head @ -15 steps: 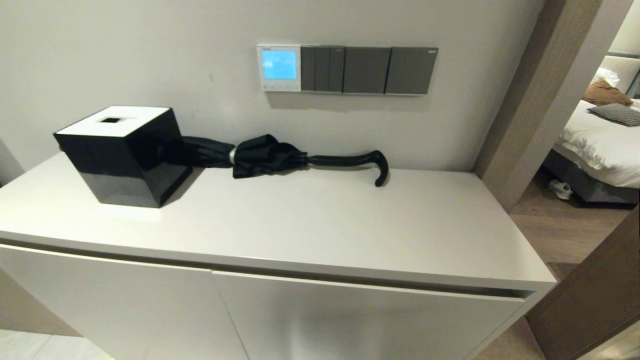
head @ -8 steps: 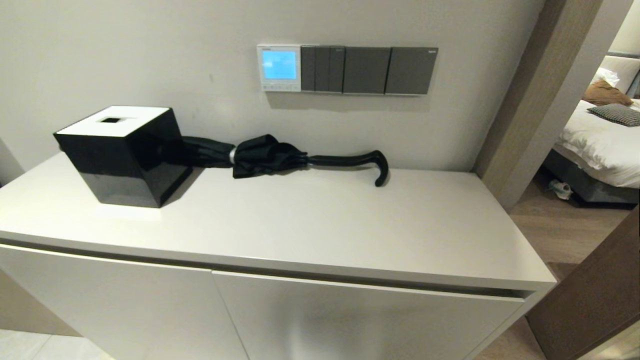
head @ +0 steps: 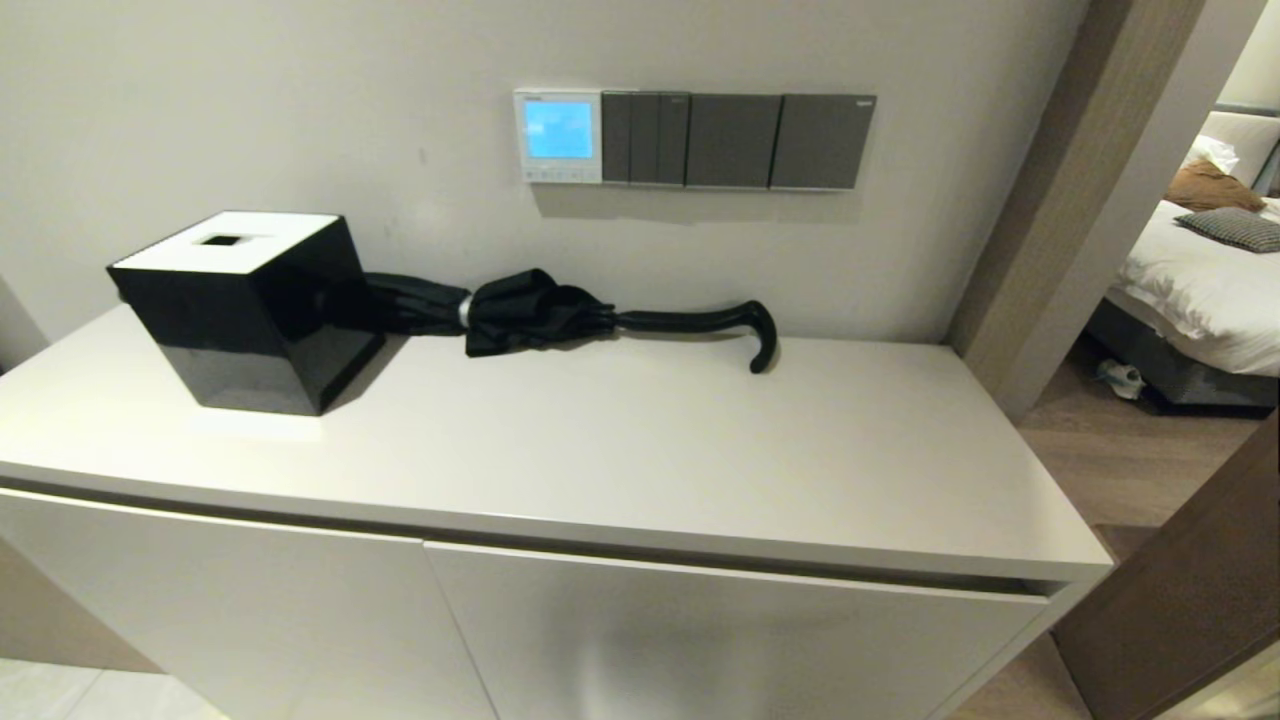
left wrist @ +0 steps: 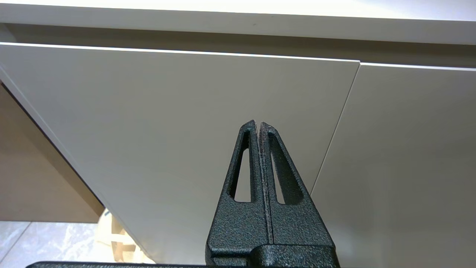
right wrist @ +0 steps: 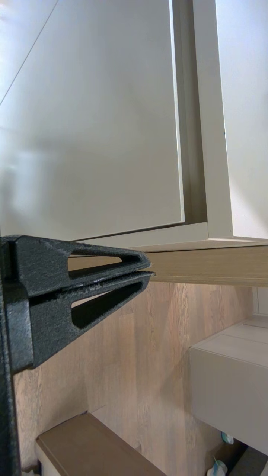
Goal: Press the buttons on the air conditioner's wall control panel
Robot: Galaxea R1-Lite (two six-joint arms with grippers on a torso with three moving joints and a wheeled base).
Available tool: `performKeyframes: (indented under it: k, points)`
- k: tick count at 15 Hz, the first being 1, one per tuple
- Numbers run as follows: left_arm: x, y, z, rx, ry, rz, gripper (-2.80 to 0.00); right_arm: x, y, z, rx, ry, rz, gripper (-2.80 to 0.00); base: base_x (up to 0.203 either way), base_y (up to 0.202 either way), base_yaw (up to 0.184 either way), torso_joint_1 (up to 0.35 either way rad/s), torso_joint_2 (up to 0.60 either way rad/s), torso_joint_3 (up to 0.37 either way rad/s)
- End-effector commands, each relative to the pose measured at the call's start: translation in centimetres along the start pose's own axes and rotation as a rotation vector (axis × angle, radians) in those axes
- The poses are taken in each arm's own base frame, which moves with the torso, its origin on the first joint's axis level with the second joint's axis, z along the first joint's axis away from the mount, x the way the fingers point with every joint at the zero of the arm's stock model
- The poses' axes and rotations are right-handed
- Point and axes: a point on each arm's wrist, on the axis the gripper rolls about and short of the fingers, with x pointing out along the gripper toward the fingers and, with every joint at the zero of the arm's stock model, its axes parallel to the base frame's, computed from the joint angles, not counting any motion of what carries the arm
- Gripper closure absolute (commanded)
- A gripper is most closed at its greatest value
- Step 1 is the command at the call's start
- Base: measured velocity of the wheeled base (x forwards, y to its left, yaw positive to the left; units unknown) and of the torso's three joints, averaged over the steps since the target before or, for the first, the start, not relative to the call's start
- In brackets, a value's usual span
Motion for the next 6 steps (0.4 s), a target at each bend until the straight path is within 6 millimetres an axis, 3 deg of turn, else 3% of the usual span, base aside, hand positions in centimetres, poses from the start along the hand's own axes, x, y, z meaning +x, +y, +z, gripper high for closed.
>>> performKeyframes:
  k: [1,6]
  points:
    - [0.01,0.0,0.0,0.0,0.002,0.0,0.0,0.02,0.0,-0.08,0.0,0.002,0.0,0.0,0.0,0.0,0.0,0.0,0.0,0.0]
    - [0.01,0.0,0.0,0.0,0.002,0.0,0.0,0.02,0.0,-0.08,-0.002,0.002,0.001,0.0,0.0,0.0,0.0,0.0,0.0,0.0]
